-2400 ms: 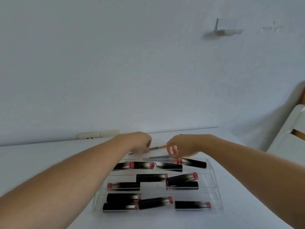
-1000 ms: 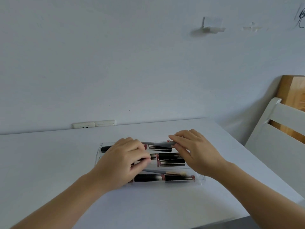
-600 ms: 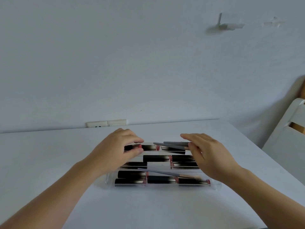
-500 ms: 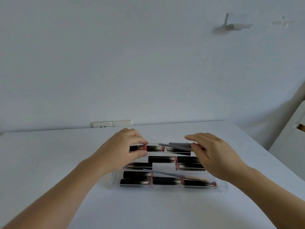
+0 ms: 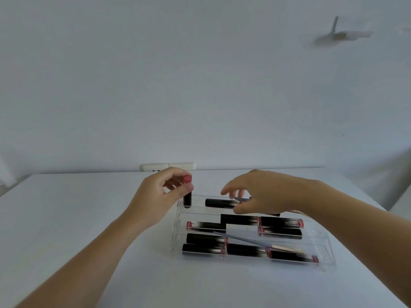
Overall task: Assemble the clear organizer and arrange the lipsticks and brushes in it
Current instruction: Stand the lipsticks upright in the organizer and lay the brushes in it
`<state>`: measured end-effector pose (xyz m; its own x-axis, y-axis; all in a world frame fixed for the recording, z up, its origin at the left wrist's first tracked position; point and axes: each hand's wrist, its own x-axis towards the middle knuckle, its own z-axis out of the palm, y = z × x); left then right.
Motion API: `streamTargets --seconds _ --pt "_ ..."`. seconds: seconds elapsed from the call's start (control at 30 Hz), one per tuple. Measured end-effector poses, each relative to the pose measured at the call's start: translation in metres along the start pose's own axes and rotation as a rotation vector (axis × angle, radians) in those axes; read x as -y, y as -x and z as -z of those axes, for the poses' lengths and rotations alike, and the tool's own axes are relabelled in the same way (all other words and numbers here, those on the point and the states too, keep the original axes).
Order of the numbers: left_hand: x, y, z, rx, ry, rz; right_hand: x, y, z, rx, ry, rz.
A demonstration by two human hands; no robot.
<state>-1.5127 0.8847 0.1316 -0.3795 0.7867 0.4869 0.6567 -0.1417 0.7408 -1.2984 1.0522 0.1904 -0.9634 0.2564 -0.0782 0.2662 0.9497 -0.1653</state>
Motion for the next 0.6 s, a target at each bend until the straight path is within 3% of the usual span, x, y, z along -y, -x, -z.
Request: streamTargets --seconds 0.23,0.47,0.6 --pt "0.014 0.011 -0.003 0.025 0.159 0.067 -0.003 -0.008 0.008 0.027 -0.02 -0.025" --pt "0.016 0.011 -0.013 0.015 0.213 0.135 0.008 -0.01 0.004 -0.013 0.305 0.049" --pt "0.014 0.009 -0.018 -0.006 0.22 0.194 0.009 -0.017 0.005 0.038 0.165 0.073"
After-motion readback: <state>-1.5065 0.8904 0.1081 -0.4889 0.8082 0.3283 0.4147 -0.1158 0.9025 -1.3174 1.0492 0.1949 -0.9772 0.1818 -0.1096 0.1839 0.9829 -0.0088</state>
